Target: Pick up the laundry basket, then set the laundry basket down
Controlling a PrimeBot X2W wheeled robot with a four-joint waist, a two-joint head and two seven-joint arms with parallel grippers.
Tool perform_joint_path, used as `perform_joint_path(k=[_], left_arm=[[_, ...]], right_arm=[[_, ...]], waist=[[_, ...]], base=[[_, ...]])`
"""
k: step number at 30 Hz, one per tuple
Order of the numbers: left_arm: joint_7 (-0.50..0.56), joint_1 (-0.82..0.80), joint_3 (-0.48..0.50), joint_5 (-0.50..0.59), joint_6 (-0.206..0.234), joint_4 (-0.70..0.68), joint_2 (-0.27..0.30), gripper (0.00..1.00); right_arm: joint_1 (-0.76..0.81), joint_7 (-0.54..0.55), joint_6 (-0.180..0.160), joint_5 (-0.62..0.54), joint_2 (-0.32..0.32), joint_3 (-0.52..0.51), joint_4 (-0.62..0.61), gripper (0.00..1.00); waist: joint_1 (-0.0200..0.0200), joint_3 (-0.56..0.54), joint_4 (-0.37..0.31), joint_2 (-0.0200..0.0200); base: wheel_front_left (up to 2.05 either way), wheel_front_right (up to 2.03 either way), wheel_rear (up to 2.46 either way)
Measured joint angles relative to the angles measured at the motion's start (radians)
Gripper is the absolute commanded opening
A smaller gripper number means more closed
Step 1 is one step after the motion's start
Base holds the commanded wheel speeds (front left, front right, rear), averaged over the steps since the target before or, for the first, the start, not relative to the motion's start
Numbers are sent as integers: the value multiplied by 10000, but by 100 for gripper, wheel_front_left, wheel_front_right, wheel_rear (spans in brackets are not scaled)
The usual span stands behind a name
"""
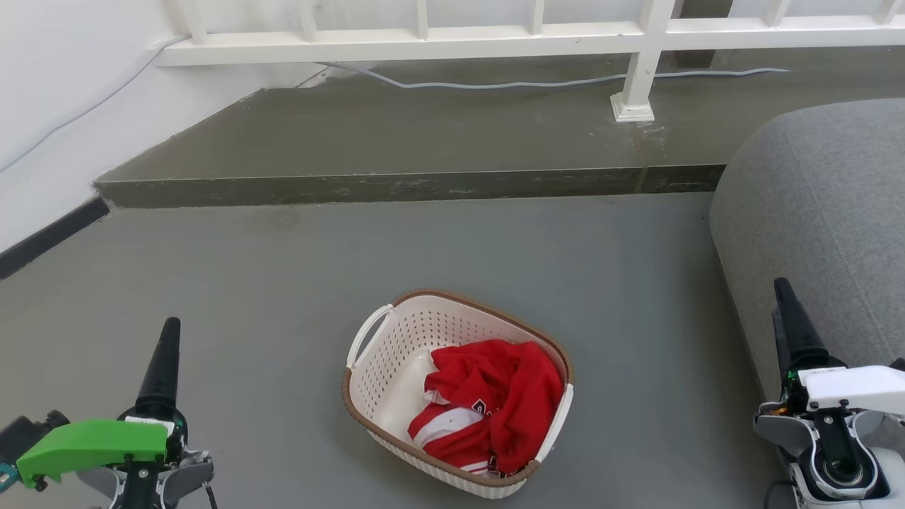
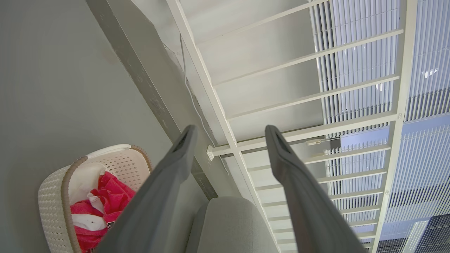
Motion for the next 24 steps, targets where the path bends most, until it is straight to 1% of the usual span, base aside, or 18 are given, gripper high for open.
perform_joint_path(k=[7,10,15,16,24], left_arm=[[-307,-36,-353,932,-2,-272,274,100],[-435,-69,-472,1179,-2,-309,351,100],[-648,-133,-669,1873,-2,-447,477,100],[-663,-133,-708,2002,-2,-470,523,100],[-970,-172,-1049,3407,-2,-523,821,100]], right_arm=[[-137,-238,-178,-1156,-221,247,-136,100],[-202,-330,-336,-1676,-245,412,-209,100],[-205,-502,-445,-2660,-447,721,-280,100],[-206,-554,-508,-2811,-466,771,-303,100],[-267,-823,-792,-4330,-591,1198,-424,100]], waist=[[0,40,-3,0],[0,54,-3,0],[0,77,-6,0],[0,82,-7,0],[0,109,-11,0]], base=[[0,0,0],[0,0,0],[0,0,0],[0,0,0],[0,0,0]])
